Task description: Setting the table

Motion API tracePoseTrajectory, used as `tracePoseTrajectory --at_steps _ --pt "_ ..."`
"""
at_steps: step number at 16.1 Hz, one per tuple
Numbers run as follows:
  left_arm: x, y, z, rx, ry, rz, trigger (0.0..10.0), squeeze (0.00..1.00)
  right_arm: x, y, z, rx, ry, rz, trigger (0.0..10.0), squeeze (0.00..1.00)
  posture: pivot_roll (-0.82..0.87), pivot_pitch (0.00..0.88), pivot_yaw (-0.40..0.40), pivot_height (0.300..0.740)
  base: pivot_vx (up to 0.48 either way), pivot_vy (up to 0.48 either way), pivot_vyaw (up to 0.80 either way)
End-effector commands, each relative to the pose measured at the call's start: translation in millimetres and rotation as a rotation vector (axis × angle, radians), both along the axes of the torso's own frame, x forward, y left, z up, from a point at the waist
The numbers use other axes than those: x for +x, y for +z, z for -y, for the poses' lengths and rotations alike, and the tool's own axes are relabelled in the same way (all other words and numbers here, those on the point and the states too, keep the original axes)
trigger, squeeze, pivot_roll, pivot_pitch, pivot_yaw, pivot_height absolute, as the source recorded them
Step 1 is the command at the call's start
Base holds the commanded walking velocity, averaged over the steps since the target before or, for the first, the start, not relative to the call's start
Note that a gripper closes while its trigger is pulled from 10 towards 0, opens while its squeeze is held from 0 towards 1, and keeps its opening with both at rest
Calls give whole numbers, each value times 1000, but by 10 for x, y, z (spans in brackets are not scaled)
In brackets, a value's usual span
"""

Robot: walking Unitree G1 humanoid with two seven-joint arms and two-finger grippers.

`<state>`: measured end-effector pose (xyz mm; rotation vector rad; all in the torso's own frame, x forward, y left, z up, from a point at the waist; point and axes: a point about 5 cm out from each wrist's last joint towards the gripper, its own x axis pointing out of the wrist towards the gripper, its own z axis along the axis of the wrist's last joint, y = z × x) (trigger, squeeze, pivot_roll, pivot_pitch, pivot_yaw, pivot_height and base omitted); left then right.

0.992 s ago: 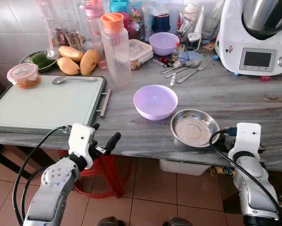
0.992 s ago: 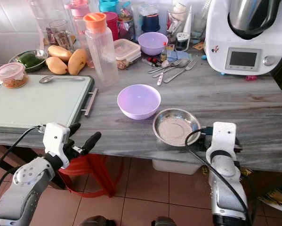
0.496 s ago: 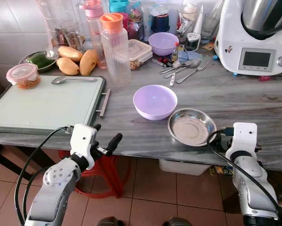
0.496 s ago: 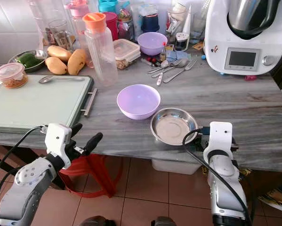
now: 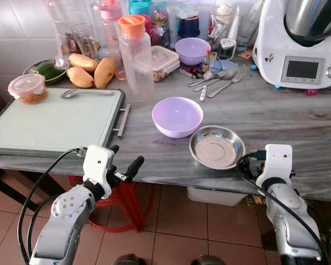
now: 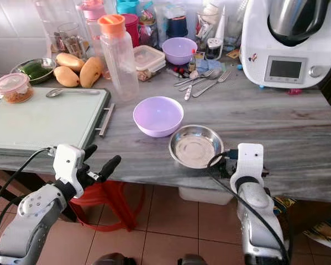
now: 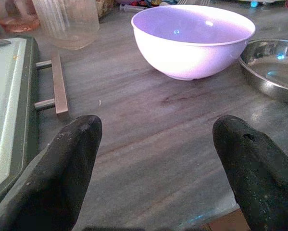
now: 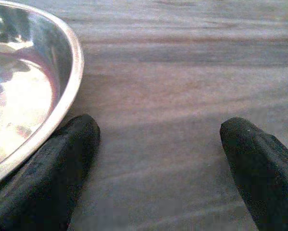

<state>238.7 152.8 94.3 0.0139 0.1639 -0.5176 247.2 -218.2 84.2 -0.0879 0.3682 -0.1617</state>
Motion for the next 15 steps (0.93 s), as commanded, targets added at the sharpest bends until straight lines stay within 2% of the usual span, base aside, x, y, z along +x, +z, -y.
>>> tracePoseTrajectory --at_steps 1,6,10,12,14,15 --pt "28 19 5 13 -2 6 10000 0 -48 6 -57 15 16 -5 10000 0 -29 0 54 740 0 0 0" --pt "55 10 21 6 -3 10 10000 0 -294 107 -129 -22 -15 48 10000 0 -43 0 48 740 0 0 0" --pt "84 22 33 -12 9 23 10000 0 -389 131 -145 -47 -27 63 10000 0 -50 0 48 740 0 0 0" --pt "103 60 -17 -2 78 59 10000 0 -405 206 -212 -69 5 110 10000 0 -51 0 47 740 0 0 0" --pt "129 108 -69 20 178 105 10000 0 -397 367 -325 -110 73 221 10000 0 -49 0 42 740 0 0 0" --pt "148 139 -101 25 247 130 10000 0 -380 500 -418 -124 122 320 10000 0 -49 0 37 740 0 0 0"
